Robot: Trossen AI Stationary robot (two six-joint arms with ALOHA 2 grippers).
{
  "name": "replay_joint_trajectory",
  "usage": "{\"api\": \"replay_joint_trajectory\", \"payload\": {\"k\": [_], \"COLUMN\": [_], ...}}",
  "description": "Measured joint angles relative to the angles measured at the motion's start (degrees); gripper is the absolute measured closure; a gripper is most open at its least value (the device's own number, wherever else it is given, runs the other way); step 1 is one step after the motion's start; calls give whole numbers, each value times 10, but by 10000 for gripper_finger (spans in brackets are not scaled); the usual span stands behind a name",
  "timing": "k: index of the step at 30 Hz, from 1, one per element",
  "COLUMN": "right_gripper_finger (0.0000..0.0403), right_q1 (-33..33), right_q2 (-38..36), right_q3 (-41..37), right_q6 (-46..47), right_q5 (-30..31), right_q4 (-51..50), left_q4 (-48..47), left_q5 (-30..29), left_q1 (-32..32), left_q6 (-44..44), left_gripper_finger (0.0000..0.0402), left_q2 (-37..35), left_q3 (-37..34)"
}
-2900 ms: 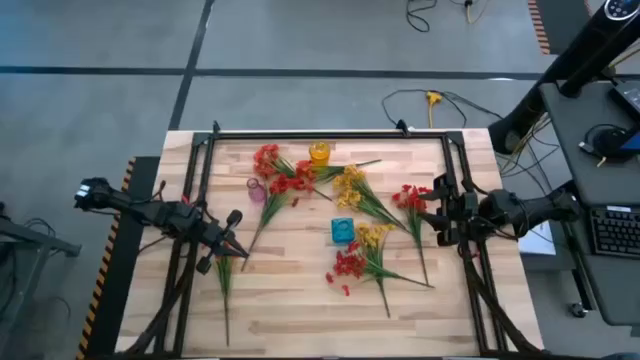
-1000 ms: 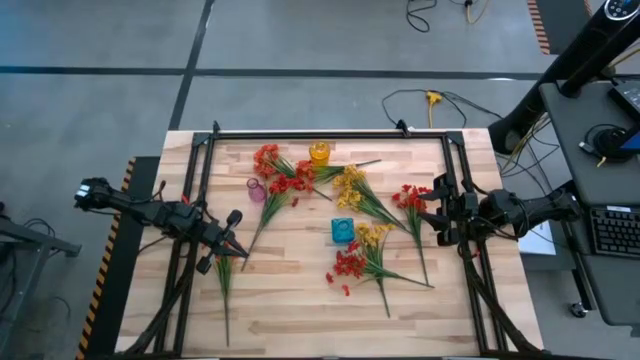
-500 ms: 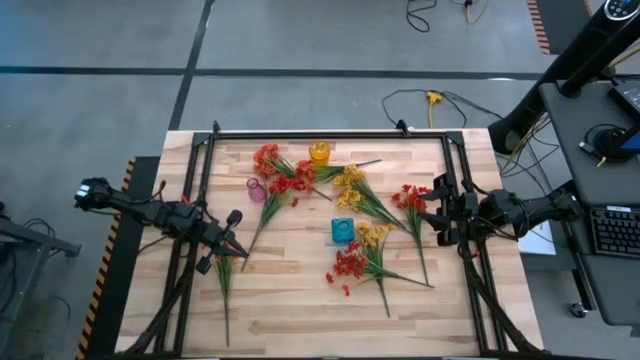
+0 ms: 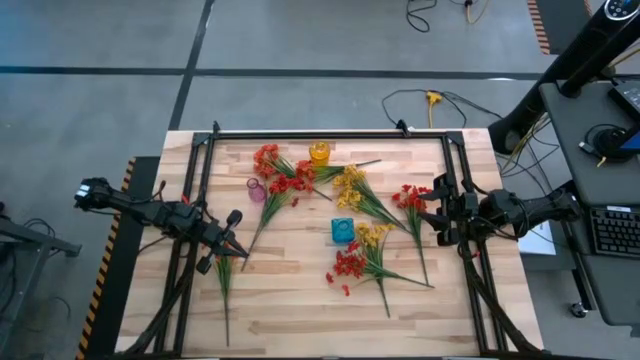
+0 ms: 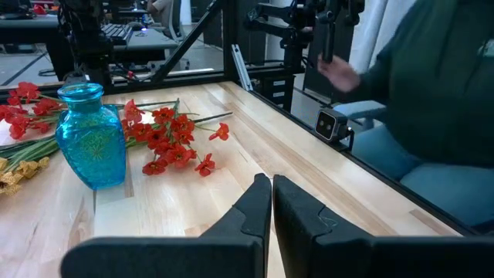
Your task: Sort flowers into vase by color
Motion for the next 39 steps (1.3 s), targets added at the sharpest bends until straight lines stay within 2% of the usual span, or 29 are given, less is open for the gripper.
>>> {"api": "replay_joint_trajectory", "payload": {"k": [2,4,6,11,14,16,21,24,29,32,35,37,39], "right_gripper_finger": [200,200,200,200,200,200,200,200,200,200,200,200,200], "right_q1": [0,0,0,0,0,0,0,0,0,0,-1,0,0], "right_q2": [0,0,0,0,0,0,0,0,0,0,11,28,54], "right_q3": [0,0,0,0,0,0,0,0,2,28,58,66,77], "right_q6": [0,0,0,0,0,0,0,1,56,114,138,138,139], "right_q5": [0,0,0,0,0,0,0,0,2,54,115,144,175], "right_q4": [0,0,0,0,0,0,2,19,38,-17,-73,-86,-90], "left_q4": [0,17,96,324,394,404,370,366,369,371,372,378,390], "left_q5": [0,-9,-13,1,0,0,0,0,0,0,-12,-40,-93], "left_q1": [0,1,0,-1,-1,-1,-1,-1,-1,-1,-1,-1,-1], "left_q6": [3,67,90,-74,-114,-101,11,14,4,13,58,76,69], "left_gripper_finger": [402,402,402,402,402,402,402,402,402,402,402,402,402], "left_q2": [0,0,4,20,20,17,15,20,25,30,42,60,86], "left_q3": [0,0,-2,0,9,21,45,51,63,68,71,71,71]}}
